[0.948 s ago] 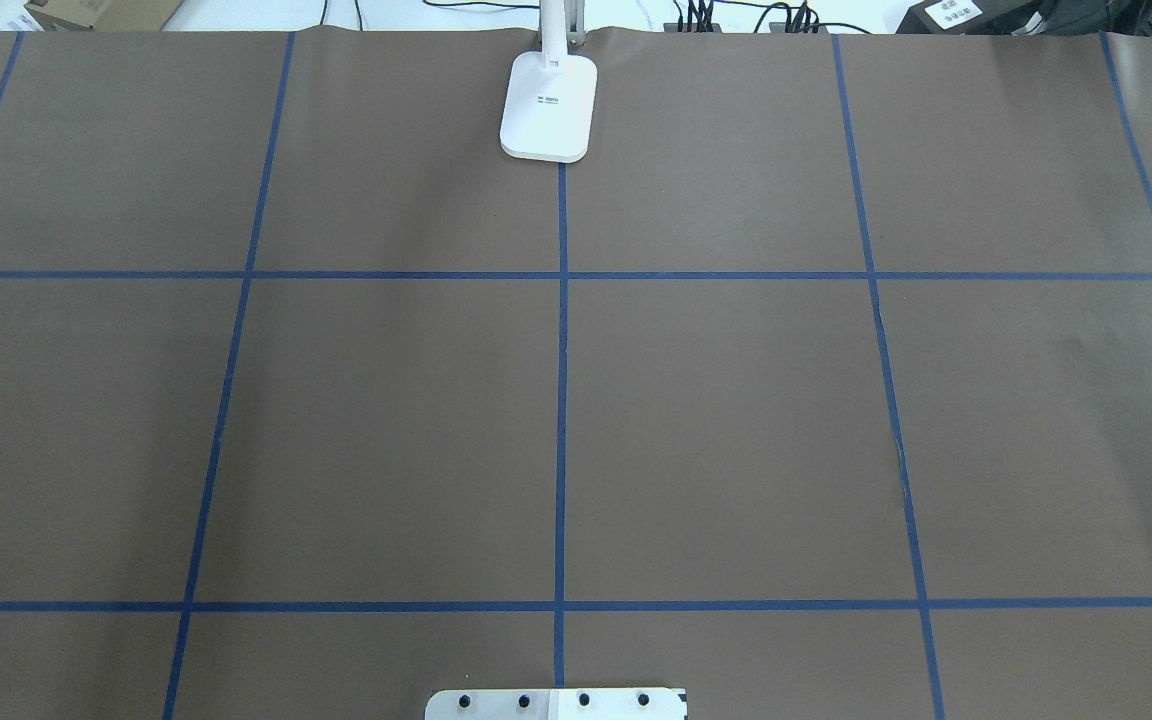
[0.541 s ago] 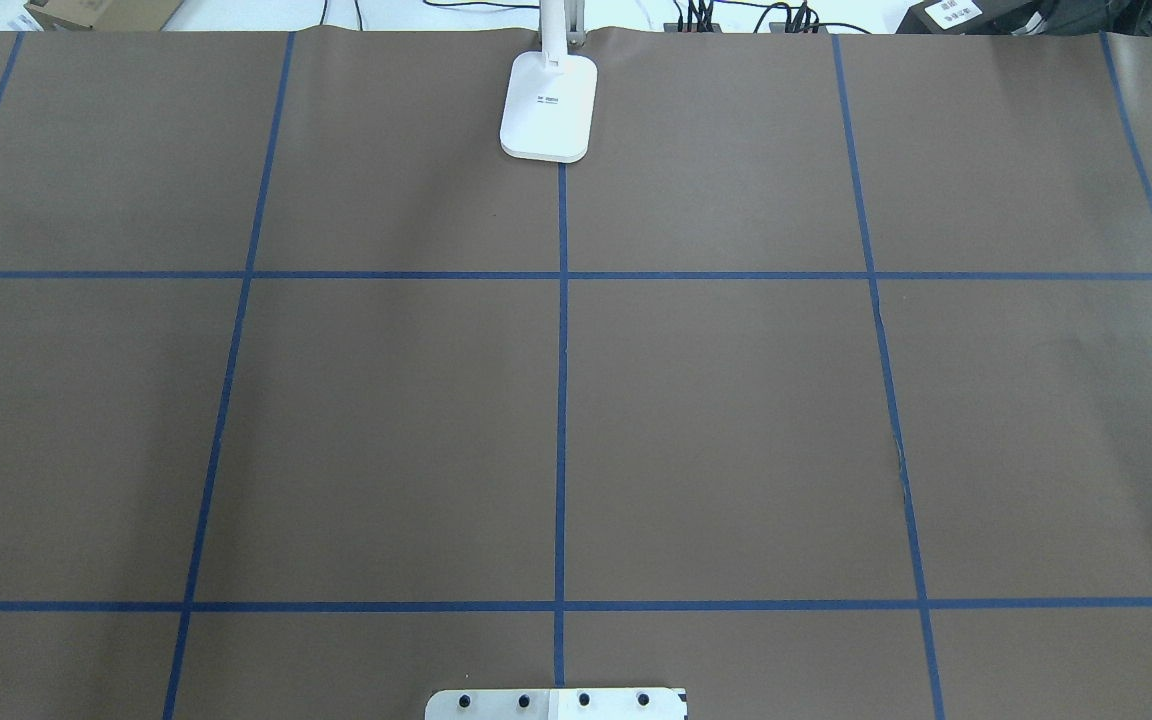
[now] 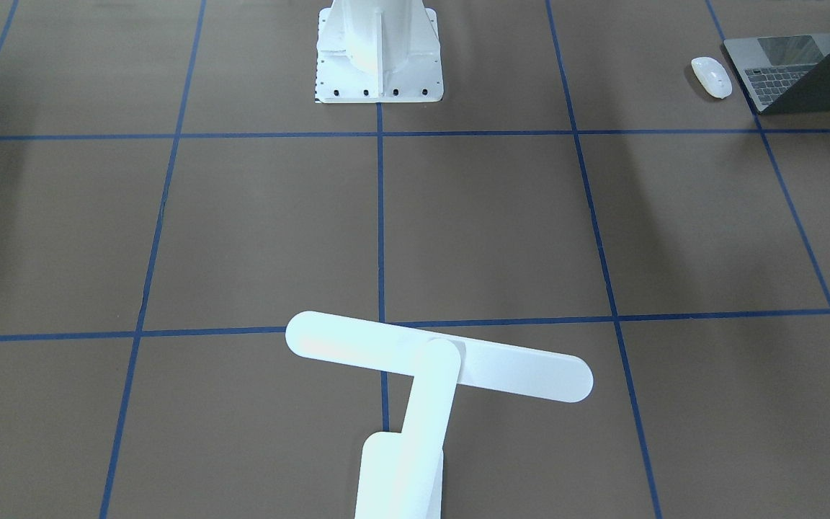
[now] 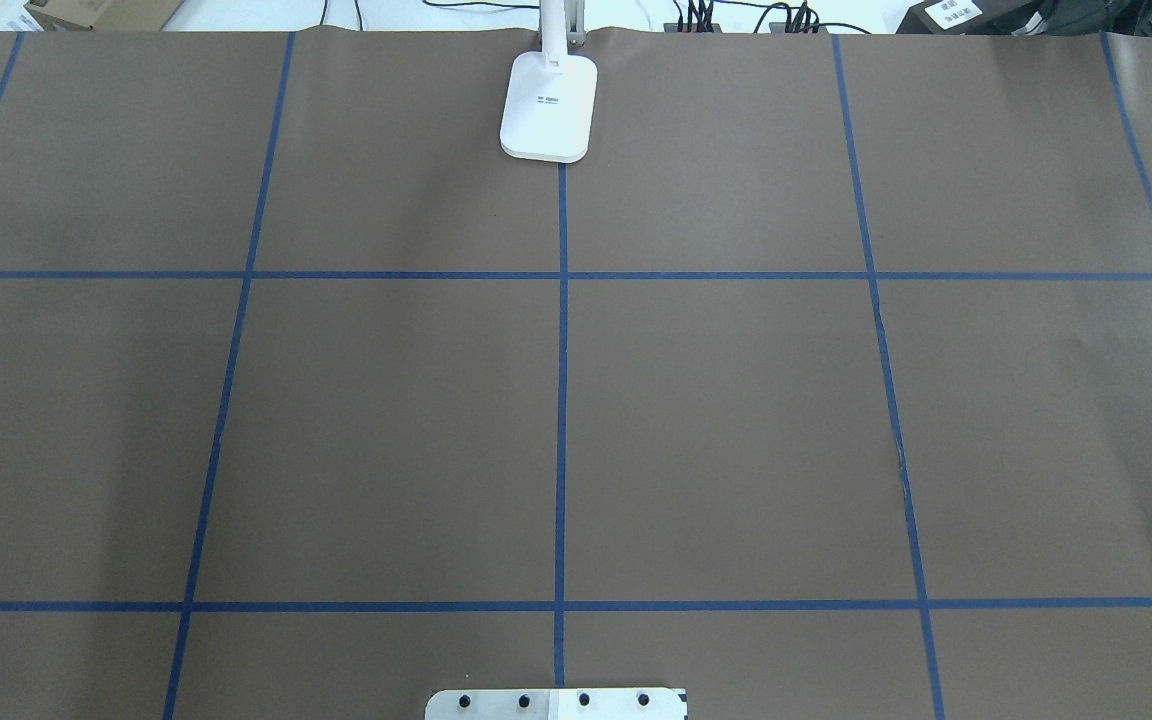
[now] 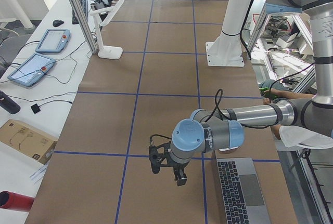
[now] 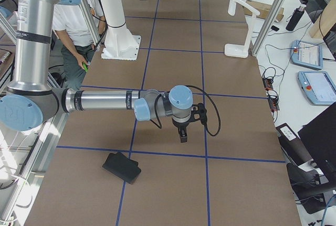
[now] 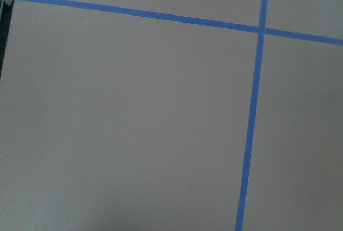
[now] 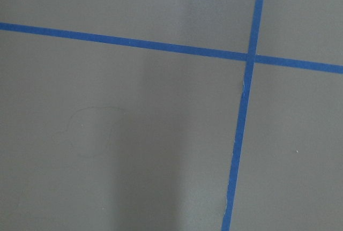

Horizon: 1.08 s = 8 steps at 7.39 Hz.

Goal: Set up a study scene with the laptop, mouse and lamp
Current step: 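Carry the open silver laptop in the left gripper toward the table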

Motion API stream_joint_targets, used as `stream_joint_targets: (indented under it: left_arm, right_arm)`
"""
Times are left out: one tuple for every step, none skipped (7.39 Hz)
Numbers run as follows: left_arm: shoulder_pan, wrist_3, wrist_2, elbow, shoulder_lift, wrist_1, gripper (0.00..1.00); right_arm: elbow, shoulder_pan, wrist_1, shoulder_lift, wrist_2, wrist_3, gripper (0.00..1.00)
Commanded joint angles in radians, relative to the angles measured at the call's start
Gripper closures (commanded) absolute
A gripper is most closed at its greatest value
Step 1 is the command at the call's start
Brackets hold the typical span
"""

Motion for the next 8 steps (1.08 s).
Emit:
stream_joint_targets:
  left_arm:
    - [-0.055, -0.174, 0.016, -0.038, 0.057, 0.067, 0.01]
    - [-0.06, -0.288, 0.019, -0.059, 0.117, 0.066, 0.01]
    - [-0.06, -0.371, 0.043, -0.093, 0.172, 0.066, 0.01]
    - [-0.068, -0.498, 0.045, -0.117, 0.223, 0.063, 0.01]
    - [-0.077, -0.571, 0.063, -0.172, 0.277, 0.063, 0.01]
    - [-0.082, -0.594, 0.077, -0.164, 0.283, 0.068, 0.01]
    - [-0.083, -0.683, 0.079, -0.153, 0.277, 0.065, 0.01]
    - [-0.083, -0.746, 0.076, -0.15, 0.27, 0.066, 0.01]
  right_arm:
    - [0.004, 0.0, 0.008, -0.009, 0.018, -0.001, 0.01]
    - [0.002, 0.0, 0.009, -0.012, 0.018, -0.005, 0.01]
    - [0.007, 0.0, 0.009, -0.012, 0.018, -0.007, 0.01]
    - [0.008, 0.0, 0.011, -0.012, 0.017, -0.012, 0.01]
    - [0.007, 0.0, 0.011, -0.011, 0.015, -0.015, 0.01]
    - [0.008, 0.0, 0.009, -0.011, 0.017, -0.013, 0.01]
    - [0.01, 0.0, 0.011, -0.014, 0.018, -0.013, 0.01]
    - [0.013, 0.0, 0.011, -0.014, 0.017, -0.015, 0.01]
